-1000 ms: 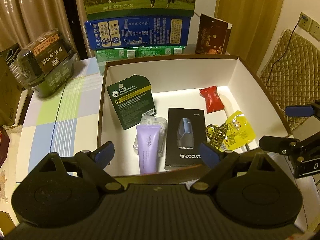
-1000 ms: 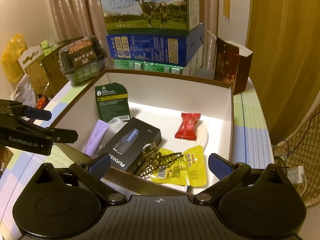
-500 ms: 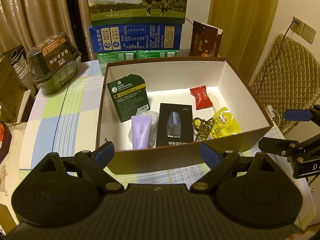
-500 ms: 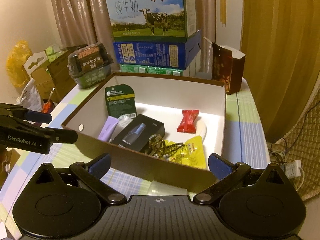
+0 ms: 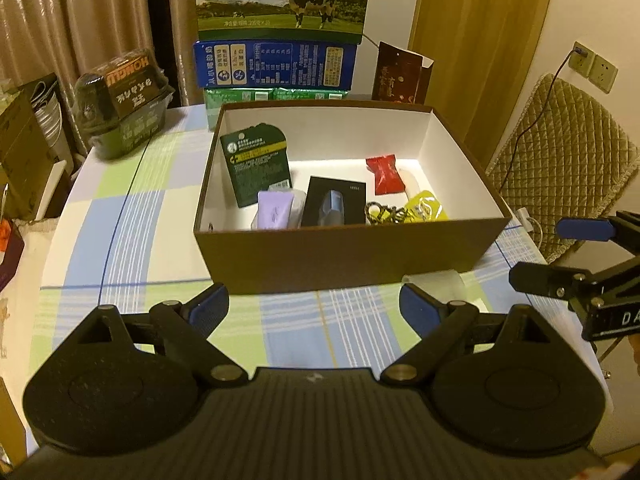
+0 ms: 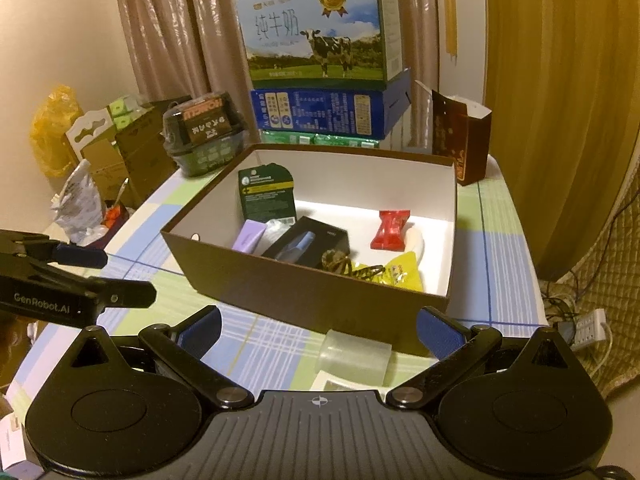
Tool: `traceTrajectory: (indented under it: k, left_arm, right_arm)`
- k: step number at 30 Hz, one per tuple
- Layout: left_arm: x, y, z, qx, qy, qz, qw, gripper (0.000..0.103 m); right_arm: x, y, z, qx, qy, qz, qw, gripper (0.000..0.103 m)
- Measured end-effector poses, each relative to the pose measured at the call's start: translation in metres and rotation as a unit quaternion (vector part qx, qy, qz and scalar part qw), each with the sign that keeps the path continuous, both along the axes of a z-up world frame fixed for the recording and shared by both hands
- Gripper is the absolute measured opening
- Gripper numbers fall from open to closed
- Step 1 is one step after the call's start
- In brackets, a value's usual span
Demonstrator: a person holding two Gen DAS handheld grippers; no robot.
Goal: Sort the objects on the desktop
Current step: 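Withdraw both tools from the box toward the clear cup and white clip, then move both tools down toward the clear cup and white clip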
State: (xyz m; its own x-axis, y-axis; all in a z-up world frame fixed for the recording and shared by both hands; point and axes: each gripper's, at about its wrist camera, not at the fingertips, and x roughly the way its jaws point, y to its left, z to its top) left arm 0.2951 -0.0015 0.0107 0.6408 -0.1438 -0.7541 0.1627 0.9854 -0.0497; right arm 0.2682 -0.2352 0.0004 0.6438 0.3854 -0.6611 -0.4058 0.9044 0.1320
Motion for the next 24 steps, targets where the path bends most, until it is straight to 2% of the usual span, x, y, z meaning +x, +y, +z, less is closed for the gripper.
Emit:
traceTrajectory:
  k: [11, 24]
  left_arm:
    - [-0.037, 0.000, -0.001, -0.004, -0.004, 0.005, 1.0000, 0.090]
    - [-0.069, -0.004, -0.024, -0.009, 0.024, 0.000, 0.9997, 0.090]
  right_arm:
    - [-0.033, -0.007, -0.010, 0.002, 0.000, -0.013, 1.000, 0.101]
    - [-0.065, -0.026, -0.043, 0.015, 0.057, -0.044, 0.997, 0.101]
